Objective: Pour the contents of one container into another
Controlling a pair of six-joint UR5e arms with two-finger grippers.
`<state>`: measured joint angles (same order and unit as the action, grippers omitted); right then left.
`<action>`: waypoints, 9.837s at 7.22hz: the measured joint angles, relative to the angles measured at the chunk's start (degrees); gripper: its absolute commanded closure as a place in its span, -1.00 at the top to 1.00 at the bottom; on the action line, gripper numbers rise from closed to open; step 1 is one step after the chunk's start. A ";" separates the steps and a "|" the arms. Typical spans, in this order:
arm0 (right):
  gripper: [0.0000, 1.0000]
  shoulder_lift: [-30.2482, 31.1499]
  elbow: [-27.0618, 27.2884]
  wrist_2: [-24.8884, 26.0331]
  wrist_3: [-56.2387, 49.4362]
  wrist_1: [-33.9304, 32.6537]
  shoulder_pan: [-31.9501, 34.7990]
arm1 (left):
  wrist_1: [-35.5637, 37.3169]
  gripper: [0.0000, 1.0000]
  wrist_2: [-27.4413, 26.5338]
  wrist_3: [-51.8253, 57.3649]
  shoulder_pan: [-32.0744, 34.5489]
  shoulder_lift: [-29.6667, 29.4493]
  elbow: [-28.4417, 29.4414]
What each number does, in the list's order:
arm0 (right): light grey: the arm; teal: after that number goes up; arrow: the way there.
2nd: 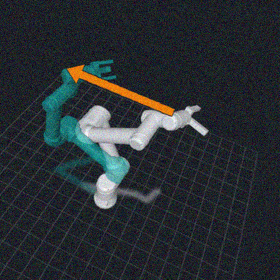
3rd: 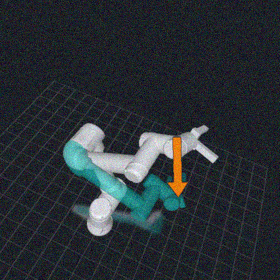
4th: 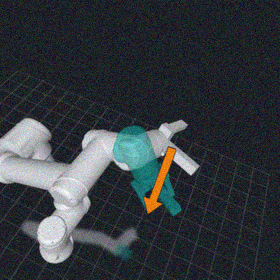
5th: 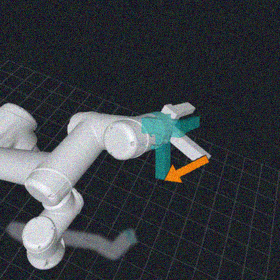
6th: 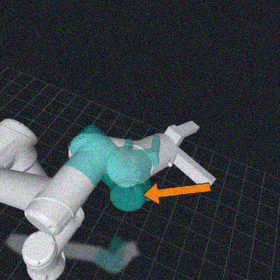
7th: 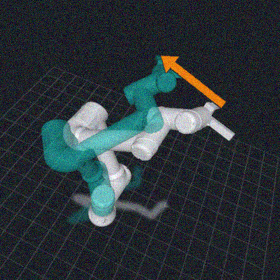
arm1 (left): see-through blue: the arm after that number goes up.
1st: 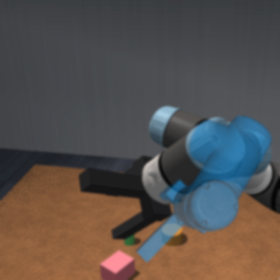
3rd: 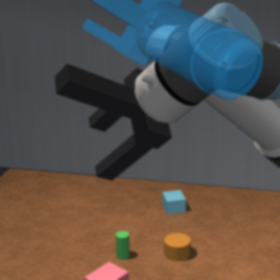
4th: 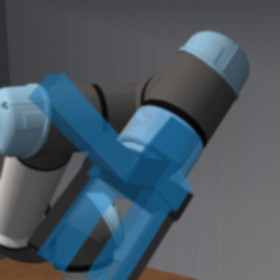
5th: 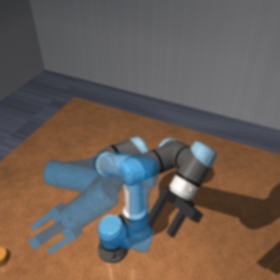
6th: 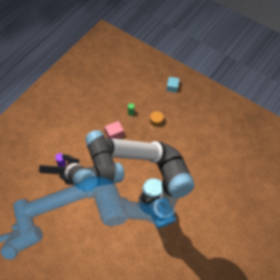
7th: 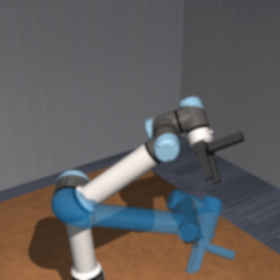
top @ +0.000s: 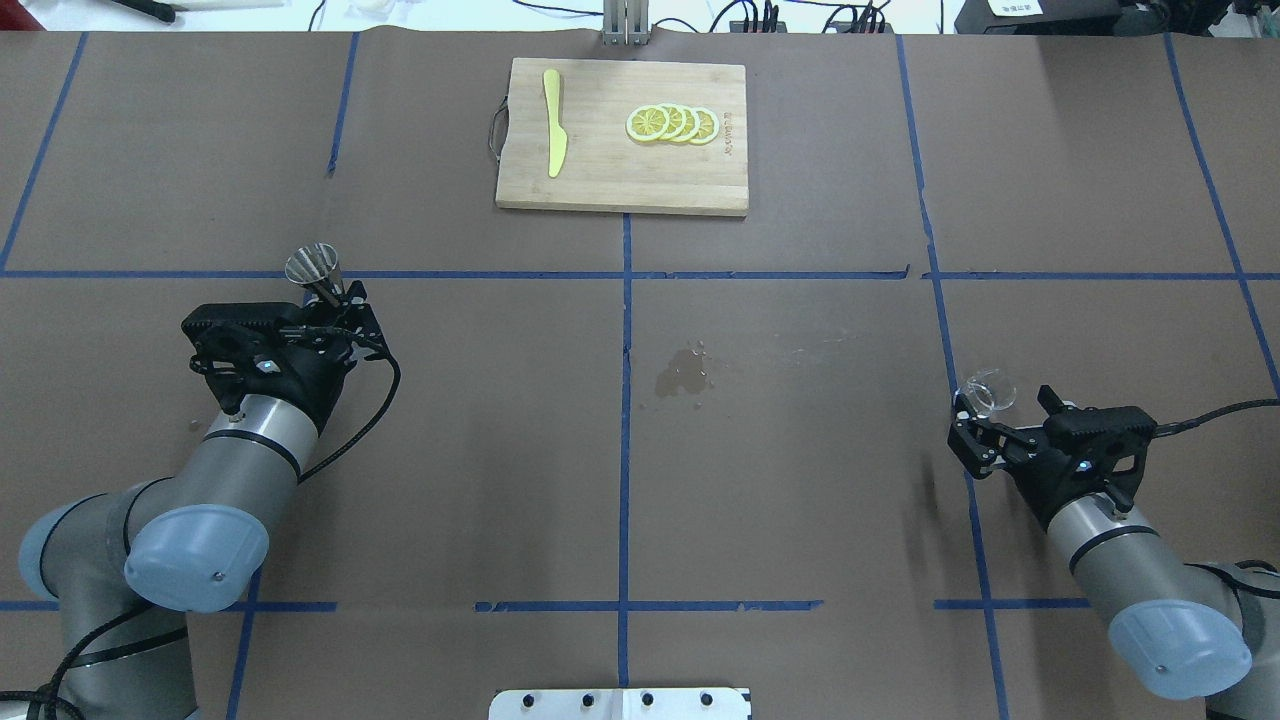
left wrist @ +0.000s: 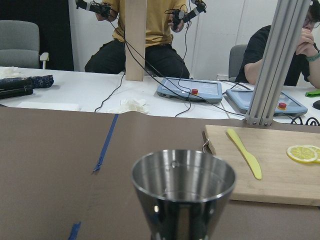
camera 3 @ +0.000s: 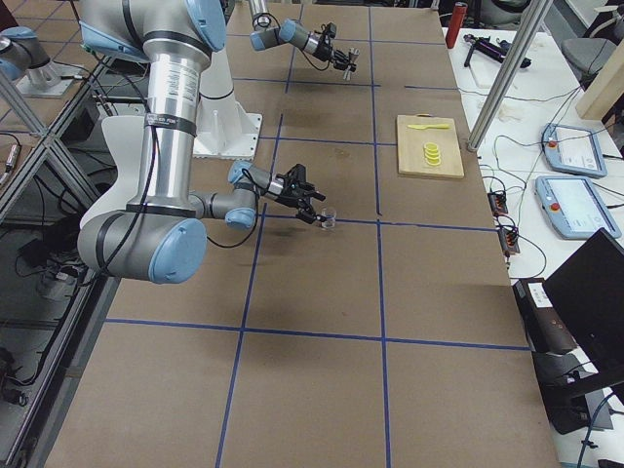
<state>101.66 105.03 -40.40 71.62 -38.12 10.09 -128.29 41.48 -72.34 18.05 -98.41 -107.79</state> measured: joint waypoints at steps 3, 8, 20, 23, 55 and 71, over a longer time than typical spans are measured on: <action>1.00 -2.04 -3.68 0.48 -0.40 0.27 -0.08 | -0.05 -1.00 0.00 -0.05 0.05 -0.05 0.94; 0.99 -2.06 -5.11 0.42 -0.60 0.42 -0.13 | -3.37 -1.00 0.02 2.31 -0.03 0.12 1.92; 0.52 -6.01 -8.35 -0.06 -2.60 0.51 2.32 | -3.46 -1.00 -0.09 2.38 -0.12 -0.44 2.58; -0.08 -5.98 -8.38 -0.17 -2.63 0.51 2.30 | -3.46 -1.00 -0.08 2.36 -0.12 -0.49 2.59; -1.00 -37.35 15.96 -36.78 -64.94 -44.24 13.30 | -13.30 -1.00 29.61 35.40 -1.59 -25.02 14.66; -1.00 -44.66 11.68 -30.89 -82.20 -50.56 14.27 | -13.39 -1.00 30.50 35.43 -1.70 -26.38 15.60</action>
<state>57.00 116.71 -71.29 -10.57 -88.68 24.36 -141.68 71.98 -36.91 16.35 -124.79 -92.20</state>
